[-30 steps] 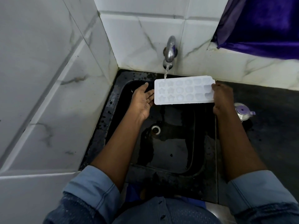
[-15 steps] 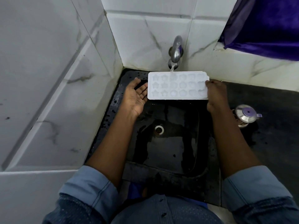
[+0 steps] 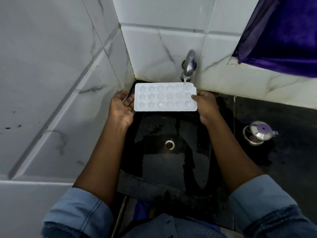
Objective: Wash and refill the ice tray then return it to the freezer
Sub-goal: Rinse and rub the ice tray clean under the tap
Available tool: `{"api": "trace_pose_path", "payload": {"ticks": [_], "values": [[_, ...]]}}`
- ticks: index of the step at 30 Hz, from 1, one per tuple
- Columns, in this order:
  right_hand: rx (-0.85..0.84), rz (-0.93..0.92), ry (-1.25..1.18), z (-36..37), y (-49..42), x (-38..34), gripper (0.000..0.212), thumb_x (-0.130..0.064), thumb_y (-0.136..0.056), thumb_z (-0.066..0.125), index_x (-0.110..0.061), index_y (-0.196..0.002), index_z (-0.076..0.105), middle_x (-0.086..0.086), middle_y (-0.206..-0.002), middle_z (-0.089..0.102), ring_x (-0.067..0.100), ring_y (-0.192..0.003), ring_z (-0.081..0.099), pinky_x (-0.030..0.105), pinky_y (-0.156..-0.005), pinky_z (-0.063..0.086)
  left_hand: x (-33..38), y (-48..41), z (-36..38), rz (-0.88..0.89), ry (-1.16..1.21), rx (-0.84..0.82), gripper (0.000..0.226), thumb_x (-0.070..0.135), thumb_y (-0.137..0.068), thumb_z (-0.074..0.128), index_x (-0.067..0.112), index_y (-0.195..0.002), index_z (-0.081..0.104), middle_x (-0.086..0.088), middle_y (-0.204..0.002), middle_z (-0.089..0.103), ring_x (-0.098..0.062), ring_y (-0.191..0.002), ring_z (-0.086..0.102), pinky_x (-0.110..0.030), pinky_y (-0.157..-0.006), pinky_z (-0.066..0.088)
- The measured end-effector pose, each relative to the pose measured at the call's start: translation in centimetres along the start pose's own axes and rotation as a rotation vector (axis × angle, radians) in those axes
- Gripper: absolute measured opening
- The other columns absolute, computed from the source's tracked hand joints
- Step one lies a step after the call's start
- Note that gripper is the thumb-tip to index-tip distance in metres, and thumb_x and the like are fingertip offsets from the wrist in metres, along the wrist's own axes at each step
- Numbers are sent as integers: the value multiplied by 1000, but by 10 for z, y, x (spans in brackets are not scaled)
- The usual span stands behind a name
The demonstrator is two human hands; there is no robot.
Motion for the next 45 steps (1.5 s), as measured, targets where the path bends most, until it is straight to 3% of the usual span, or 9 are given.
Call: {"api": "trace_pose_path", "payload": {"ticks": [7, 10, 16, 21, 25, 28, 35, 41, 45], "values": [[-84, 15, 31, 9, 0, 3, 33, 11, -95, 56, -5, -119, 73, 12, -108, 77, 26, -88, 76, 38, -79, 64, 8, 5, -12, 16, 44, 28, 21, 34, -104, 56, 16, -97, 65, -13, -117, 73, -25, -101, 70, -35, -82, 57], [-97, 2, 24, 8, 2, 1, 33, 11, -95, 56, -9, -117, 72, 6, -101, 77, 22, -85, 76, 35, -77, 64, 8, 6, -12, 18, 53, 27, 21, 33, -104, 56, 16, -95, 65, -14, -117, 72, -25, -98, 69, -35, -85, 56], [-13, -19, 41, -17, -8, -2, 31, 7, -95, 61, -7, -120, 72, 9, -108, 78, 31, -102, 76, 49, -93, 61, -8, 11, 6, -6, 19, -32, 23, 39, -98, 59, 17, -101, 68, -11, -135, 72, -27, -124, 68, -41, -106, 50], [99, -62, 68, -46, -9, -13, 29, 5, -95, 62, -8, -119, 72, 5, -102, 75, 29, -100, 75, 44, -92, 62, -25, 26, 41, -60, -12, -101, 35, 43, -100, 59, 22, -128, 58, -7, -130, 69, -27, -120, 67, -45, -102, 51], [192, -75, 86, -77, -14, -16, 29, 3, -93, 65, -9, -118, 74, 8, -107, 76, 30, -103, 74, 45, -93, 61, -38, 36, 70, -110, -30, -169, 18, 40, -101, 59, 22, -104, 56, -7, -118, 64, -27, -111, 64, -39, -84, 52], [242, -75, 71, -95, -14, -15, 27, 3, -92, 68, -13, -112, 76, 7, -107, 76, 30, -105, 74, 47, -96, 60, -43, 37, 84, -136, -7, -200, 19, 38, -101, 61, 21, -106, 56, -9, -114, 68, -27, -102, 68, -40, -78, 56], [314, -52, 50, -120, -15, -15, 32, 4, -87, 68, -10, -114, 77, 9, -111, 76, 30, -106, 74, 44, -96, 60, -49, 45, 103, -169, -46, -232, 19, 39, -102, 60, 21, -106, 59, -8, -111, 69, -25, -98, 68, -41, -79, 56], [377, -49, 85, -123, -12, -14, 29, 0, -86, 65, -12, -109, 78, 7, -109, 76, 29, -104, 72, 40, -93, 60, -57, 51, 99, -175, -133, -214, 52, 44, -100, 61, 16, -143, 58, -9, -138, 69, -29, -121, 68, -41, -86, 55], [356, -56, 62, -118, -13, -12, 24, 1, -86, 65, -12, -102, 77, 8, -102, 75, 28, -97, 71, 38, -87, 60, -56, 49, 93, -166, -118, -224, 35, 45, -100, 60, 19, -123, 64, -9, -136, 69, -29, -121, 67, -44, -92, 54]]}}
Point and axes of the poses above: each hand's wrist, its own y-axis away from the middle knuckle, its own z-axis out of the palm, x = y × z, the point moved 2 cm from there along -y, towards the middle knuckle
